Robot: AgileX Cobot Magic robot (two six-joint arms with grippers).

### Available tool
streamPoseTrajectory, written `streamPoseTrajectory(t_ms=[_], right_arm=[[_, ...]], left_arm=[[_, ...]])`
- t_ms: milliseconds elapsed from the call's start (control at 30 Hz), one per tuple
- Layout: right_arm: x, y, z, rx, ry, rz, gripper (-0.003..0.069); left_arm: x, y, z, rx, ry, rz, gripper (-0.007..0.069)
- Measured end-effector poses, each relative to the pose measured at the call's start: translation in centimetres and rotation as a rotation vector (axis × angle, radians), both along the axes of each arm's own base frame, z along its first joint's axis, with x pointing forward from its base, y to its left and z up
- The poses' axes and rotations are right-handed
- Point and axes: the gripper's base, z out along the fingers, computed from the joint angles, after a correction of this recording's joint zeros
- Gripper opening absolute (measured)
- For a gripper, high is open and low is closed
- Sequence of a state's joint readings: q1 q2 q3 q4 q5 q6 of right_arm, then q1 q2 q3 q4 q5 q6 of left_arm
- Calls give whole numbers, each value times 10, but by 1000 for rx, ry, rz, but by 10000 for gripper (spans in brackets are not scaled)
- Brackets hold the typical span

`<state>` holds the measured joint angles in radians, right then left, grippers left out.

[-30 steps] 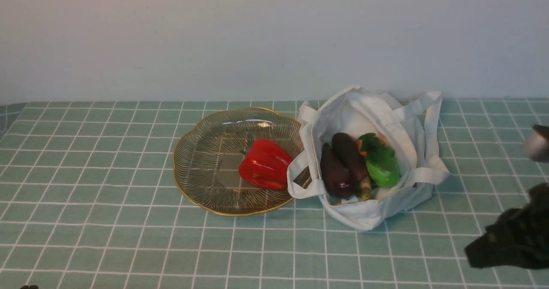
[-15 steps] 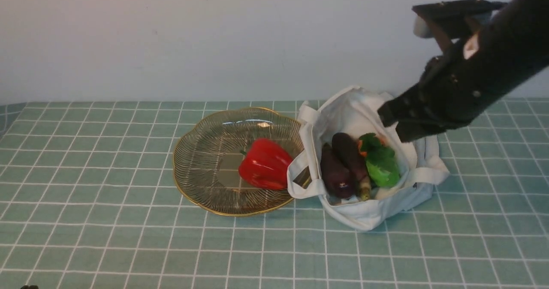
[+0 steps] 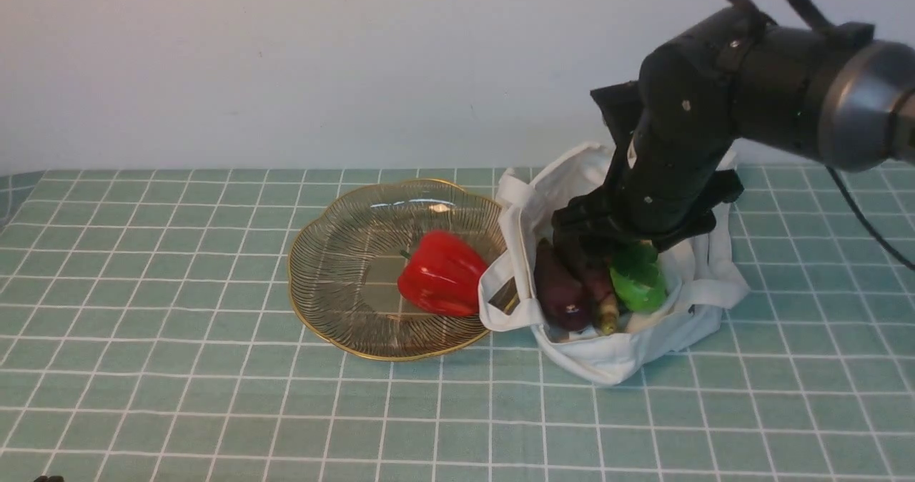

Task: Take vegetables from cloth bag on blue coffee tablecloth place on plate.
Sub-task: 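Reach into the cloth bag and grasp a vegetable inside it with the right gripper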

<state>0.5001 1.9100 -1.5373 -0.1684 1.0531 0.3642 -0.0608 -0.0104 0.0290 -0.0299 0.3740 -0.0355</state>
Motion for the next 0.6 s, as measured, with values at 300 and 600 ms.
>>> streamPoseTrajectory(t_ms=[300, 600], right_arm=[[18, 3, -28, -28, -57, -68, 553], [24, 6, -29, 15, -115, -90, 496]], left_arm=[[0, 0, 0, 0, 0, 0, -4], [0, 0, 0, 0, 0, 0, -4]])
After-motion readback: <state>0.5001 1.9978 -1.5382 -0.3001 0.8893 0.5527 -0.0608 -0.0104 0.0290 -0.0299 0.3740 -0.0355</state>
